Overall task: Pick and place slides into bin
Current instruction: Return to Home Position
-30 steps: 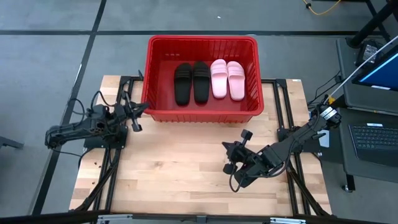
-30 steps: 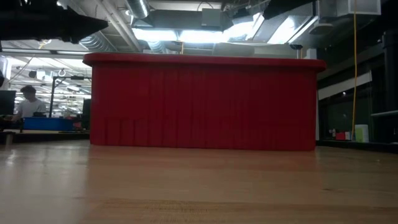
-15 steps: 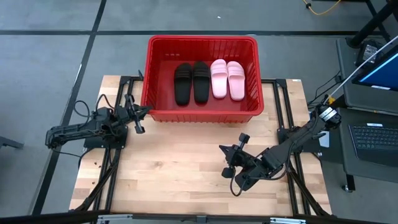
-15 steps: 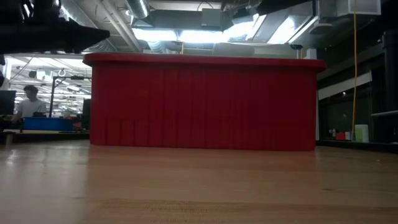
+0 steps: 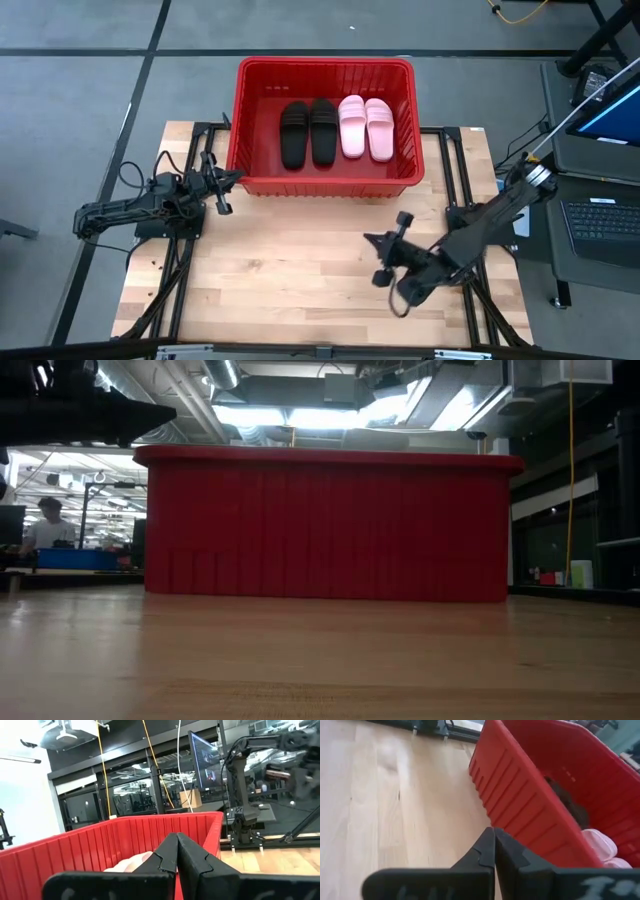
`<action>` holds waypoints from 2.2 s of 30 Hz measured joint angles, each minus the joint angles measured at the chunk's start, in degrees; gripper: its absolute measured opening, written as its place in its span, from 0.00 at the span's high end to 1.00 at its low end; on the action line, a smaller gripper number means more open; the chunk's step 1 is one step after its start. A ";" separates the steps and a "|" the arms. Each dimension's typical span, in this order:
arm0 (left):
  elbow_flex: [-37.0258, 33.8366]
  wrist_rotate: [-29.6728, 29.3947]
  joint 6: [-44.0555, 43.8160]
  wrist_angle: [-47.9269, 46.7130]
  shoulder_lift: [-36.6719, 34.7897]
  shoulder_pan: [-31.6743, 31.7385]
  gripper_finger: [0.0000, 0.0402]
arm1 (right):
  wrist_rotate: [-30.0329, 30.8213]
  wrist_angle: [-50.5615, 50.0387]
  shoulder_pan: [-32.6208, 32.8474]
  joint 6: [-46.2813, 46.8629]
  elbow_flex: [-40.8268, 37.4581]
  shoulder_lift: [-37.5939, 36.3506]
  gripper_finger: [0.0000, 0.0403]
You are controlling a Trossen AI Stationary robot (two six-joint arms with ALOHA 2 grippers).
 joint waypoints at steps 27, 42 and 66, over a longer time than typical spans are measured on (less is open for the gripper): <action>-0.02 -0.23 0.01 -0.17 0.01 -0.01 0.99 | -31.23 61.04 1.22 -41.59 -58.25 -64.70 0.99; -0.02 -0.50 0.00 -0.22 0.01 0.00 0.99 | -30.99 78.08 1.15 -39.79 -68.59 -64.54 0.99; -0.02 -0.47 0.00 -0.22 0.01 0.00 0.99 | -31.24 72.80 0.37 -35.43 -69.00 -67.13 0.99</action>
